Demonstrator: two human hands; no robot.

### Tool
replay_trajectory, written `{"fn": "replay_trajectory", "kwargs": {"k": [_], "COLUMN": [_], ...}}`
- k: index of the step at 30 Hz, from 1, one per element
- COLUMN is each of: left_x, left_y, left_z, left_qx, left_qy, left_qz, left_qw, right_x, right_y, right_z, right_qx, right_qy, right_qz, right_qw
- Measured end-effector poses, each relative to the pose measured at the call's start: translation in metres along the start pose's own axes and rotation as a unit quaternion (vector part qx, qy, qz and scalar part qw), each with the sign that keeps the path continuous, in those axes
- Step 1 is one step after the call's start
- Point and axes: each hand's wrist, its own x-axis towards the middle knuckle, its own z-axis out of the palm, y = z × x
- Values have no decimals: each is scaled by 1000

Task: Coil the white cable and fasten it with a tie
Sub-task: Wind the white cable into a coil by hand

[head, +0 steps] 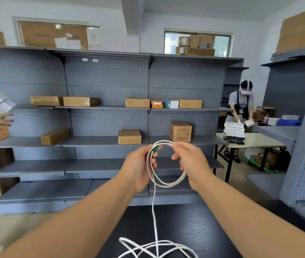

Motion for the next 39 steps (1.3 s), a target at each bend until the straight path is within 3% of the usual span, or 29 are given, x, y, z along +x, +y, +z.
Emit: {"fn": "replay_trajectory", "kwargs": {"k": [5, 21, 32, 39], "left_x": [-2, -4, -7, -5], "left_y": [0, 0, 5, 3], "left_z": [3, -4, -13, -11], "left_qx": [19, 44, 68, 59], "left_qy": [30, -53, -111, -97], "left_qz": [11, 21, -27, 19], "left_qw": [999, 997, 991, 993], "right_x": [0, 3, 3, 0], "right_y": [1, 11, 13, 5], "right_z": [2, -2, -3, -5], "right_qx": [-11, -62, -24, 39], "right_qy": [15, 105, 55, 15], "right_qz": [2, -74, -22, 41], "right_qw": [1000, 990, 998, 998]}}
